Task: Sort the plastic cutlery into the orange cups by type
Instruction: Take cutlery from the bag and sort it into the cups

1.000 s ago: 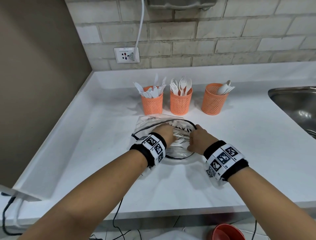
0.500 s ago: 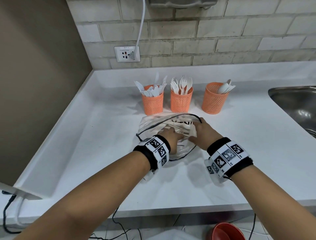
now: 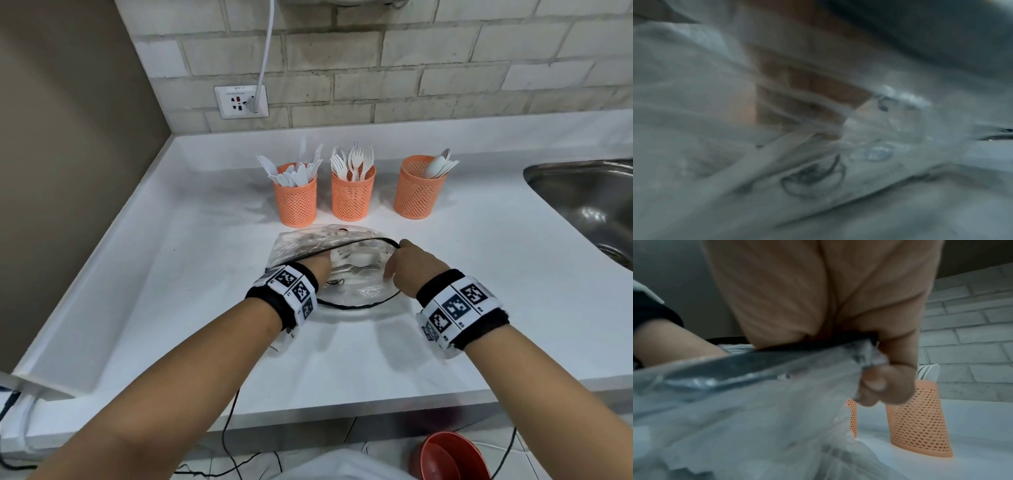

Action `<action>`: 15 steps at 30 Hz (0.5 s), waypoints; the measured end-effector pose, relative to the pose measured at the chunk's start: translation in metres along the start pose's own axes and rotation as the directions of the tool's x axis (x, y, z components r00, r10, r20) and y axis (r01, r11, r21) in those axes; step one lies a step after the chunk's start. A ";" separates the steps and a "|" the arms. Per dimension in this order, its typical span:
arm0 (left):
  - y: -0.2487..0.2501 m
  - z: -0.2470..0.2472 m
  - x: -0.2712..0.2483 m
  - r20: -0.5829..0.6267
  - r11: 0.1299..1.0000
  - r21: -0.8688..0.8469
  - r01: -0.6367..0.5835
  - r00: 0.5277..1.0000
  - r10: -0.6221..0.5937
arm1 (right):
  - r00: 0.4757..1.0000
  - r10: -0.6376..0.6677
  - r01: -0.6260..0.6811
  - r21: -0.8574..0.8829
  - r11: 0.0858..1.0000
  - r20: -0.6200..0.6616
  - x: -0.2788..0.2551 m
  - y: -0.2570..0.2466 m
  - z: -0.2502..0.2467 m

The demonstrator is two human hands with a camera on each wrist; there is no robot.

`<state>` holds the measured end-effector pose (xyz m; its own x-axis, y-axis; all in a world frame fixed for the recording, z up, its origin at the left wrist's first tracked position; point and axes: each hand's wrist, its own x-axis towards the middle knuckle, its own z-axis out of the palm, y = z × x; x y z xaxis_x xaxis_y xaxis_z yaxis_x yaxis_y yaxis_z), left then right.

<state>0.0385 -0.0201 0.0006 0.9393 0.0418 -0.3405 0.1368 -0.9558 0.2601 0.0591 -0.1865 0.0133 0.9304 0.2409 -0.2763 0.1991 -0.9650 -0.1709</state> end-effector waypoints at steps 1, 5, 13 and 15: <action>-0.001 -0.003 -0.001 0.002 0.999 -0.025 0.031 1.000 -0.031 | 1.000 -0.001 0.001 0.000 1.000 -0.002 0.001 -0.002 0.001; -0.003 -0.007 0.000 -0.069 0.988 -0.124 0.097 0.992 -0.106 | 0.999 -0.040 0.041 -0.028 0.999 0.013 0.005 -0.007 0.006; 0.003 0.002 0.003 -0.178 0.988 -0.147 -0.037 0.984 0.010 | 0.997 -0.074 0.076 -0.040 0.996 0.032 0.013 -0.003 0.015; 0.010 0.005 -0.001 -0.125 0.989 -0.074 -0.132 0.985 0.122 | 0.997 -0.071 0.072 -0.027 0.997 0.035 0.013 -0.003 0.017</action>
<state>0.0378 -0.0316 -0.0011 0.9809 -0.0389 -0.1907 0.0349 -0.9289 0.3687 0.0656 -0.1792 -0.0056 0.9024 0.3127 -0.2964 0.2742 -0.9475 -0.1648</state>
